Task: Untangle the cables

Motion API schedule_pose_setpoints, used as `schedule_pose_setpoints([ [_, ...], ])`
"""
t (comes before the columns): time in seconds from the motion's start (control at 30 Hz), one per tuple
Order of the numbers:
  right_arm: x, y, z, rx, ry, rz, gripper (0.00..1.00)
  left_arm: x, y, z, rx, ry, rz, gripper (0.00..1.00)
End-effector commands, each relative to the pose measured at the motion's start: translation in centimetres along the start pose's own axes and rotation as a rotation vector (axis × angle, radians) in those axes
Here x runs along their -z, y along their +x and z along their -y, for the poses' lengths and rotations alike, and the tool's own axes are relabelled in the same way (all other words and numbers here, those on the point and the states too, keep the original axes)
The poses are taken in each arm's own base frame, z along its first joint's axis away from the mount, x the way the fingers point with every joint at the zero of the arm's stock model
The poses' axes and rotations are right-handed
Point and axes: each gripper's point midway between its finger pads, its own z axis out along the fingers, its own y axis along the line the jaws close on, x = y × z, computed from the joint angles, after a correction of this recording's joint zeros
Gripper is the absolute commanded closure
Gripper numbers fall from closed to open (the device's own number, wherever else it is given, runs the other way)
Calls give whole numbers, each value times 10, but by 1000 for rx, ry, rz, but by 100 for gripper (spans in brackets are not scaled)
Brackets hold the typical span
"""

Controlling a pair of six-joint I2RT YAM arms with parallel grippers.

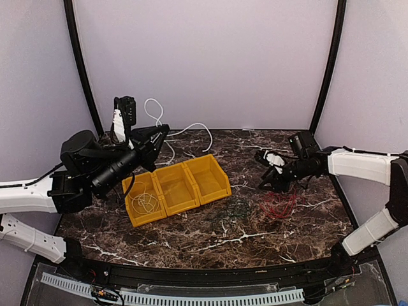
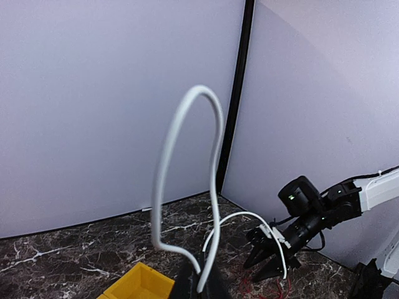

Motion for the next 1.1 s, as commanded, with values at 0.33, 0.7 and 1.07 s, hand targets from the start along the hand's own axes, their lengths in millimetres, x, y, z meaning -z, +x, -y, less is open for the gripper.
schedule_pose_setpoints([
  [0.33, 111, -112, 9, 94, 205, 384, 27, 33, 62, -80, 62, -479, -402, 100],
  [0.7, 74, -65, -10, 115, 114, 346, 26, 51, 153, -122, 176, -568, -766, 100],
  [1.07, 76, -60, -9, 143, 133, 340, 26, 82, 184, -159, 72, -765, -964, 100],
])
